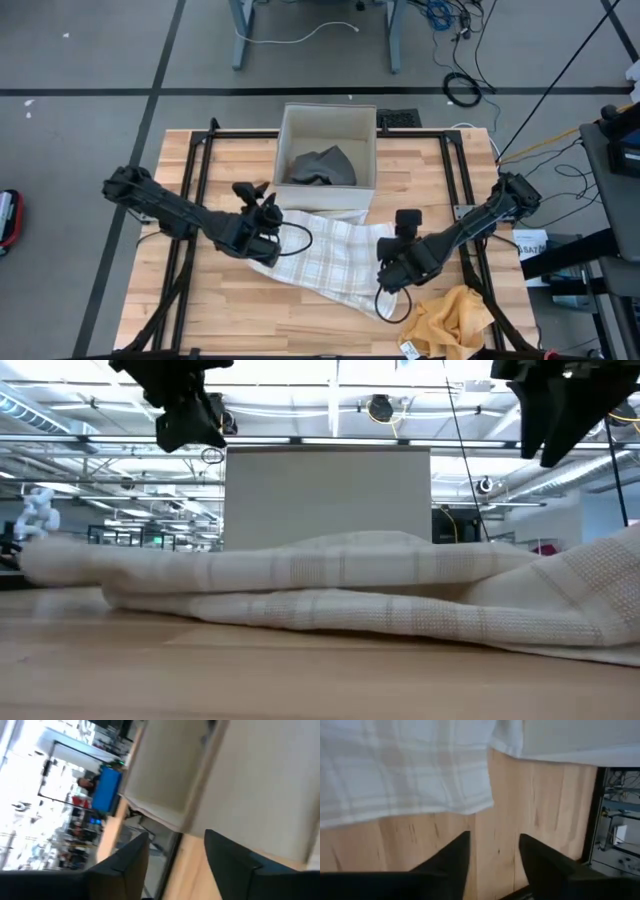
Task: Fold towel
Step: Fold the white patterned towel
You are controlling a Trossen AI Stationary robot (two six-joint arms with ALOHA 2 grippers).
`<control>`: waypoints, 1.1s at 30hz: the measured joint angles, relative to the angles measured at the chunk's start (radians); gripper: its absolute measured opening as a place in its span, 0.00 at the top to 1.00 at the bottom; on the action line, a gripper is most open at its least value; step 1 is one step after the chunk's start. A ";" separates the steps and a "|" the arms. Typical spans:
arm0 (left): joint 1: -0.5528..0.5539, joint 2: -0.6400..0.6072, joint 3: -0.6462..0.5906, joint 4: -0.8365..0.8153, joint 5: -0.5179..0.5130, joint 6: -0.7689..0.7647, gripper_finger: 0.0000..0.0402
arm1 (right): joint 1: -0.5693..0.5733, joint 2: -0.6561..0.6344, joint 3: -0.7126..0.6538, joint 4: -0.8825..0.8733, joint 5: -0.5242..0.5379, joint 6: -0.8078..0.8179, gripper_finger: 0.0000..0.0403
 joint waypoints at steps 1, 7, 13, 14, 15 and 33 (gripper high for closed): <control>0.000 -0.001 0.000 -0.001 0.001 0.012 0.48 | 0.004 -0.004 0.000 0.018 -0.001 0.001 0.56; -0.046 -0.001 0.000 0.014 0.311 0.115 0.46 | 0.063 -0.040 0.000 0.329 -0.085 -0.076 0.51; -0.194 -0.001 0.000 0.157 0.633 0.157 0.50 | 0.139 -0.008 0.000 0.642 -0.183 -0.140 0.55; -0.223 -0.001 0.000 0.182 0.642 0.161 0.50 | 0.148 0.006 0.000 0.665 -0.194 -0.141 0.56; -0.250 0.000 0.000 0.202 0.642 0.161 0.51 | 0.159 0.020 0.000 0.678 -0.197 -0.135 0.57; -0.449 0.189 -0.114 0.432 0.710 0.082 0.57 | 0.230 0.195 0.000 0.697 -0.215 0.045 0.64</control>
